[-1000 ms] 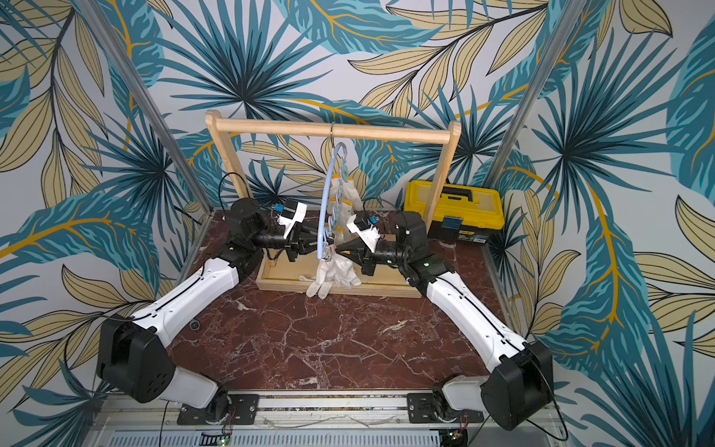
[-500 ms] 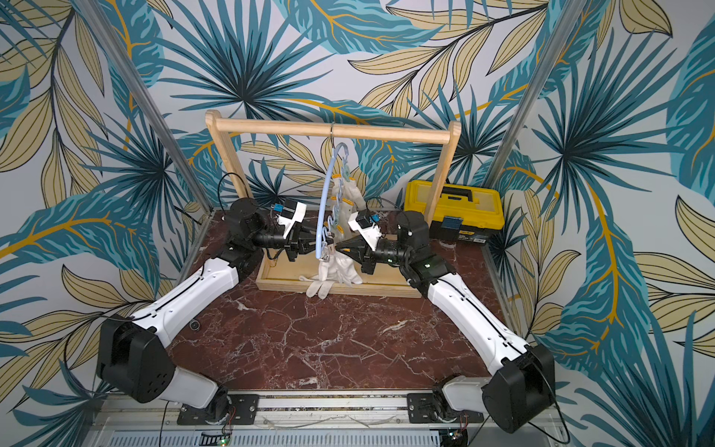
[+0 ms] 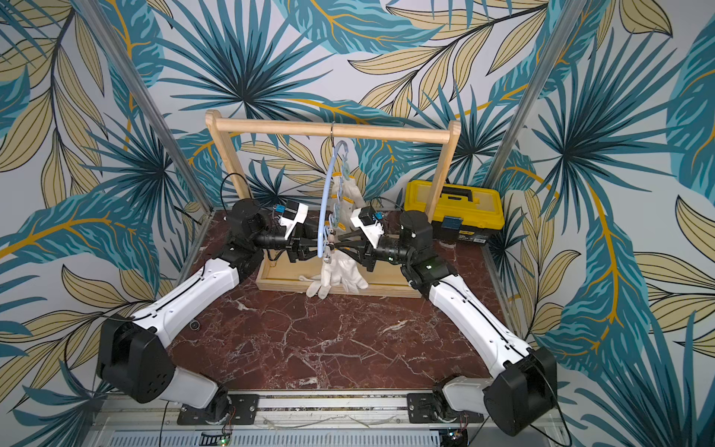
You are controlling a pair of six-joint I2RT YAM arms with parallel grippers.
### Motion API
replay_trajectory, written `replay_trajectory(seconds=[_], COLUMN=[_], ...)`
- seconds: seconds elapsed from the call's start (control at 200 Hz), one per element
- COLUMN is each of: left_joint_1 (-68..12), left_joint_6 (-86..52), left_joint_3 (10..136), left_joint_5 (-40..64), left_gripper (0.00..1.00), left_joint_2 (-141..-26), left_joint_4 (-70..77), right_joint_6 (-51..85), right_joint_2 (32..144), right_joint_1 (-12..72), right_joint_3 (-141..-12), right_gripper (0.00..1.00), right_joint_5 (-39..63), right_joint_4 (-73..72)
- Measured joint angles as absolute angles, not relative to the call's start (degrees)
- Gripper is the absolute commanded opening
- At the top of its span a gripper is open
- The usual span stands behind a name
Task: Clip the gloves onto a hanger to dry
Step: Clamp the glove onto the hanger.
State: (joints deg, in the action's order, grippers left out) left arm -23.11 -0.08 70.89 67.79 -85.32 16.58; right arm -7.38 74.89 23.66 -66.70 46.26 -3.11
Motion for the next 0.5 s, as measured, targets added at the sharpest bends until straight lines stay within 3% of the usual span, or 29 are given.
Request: replay_trajectory(seconds=[0.155,0.501], left_joint_1=[-23.0,-20.2], left_joint_6=[0.1,-1.4], left_joint_3=[68.0,52.2], left_joint_5=[63.5,49.5], left_gripper=[0.66,0.72], left_joint_2=[-82.9,-70.5], left_joint_4=[16.0,15.2], right_joint_6=[-7.4,-5.6], right_joint_2=[73.7,63.2], right_joint_1=[23.7,23.7], right_joint_3=[-65.1,-52.8], right_gripper=[0.47,0.54], right_joint_5=[43.1,33.3], right_joint_4=[-2.5,3.6])
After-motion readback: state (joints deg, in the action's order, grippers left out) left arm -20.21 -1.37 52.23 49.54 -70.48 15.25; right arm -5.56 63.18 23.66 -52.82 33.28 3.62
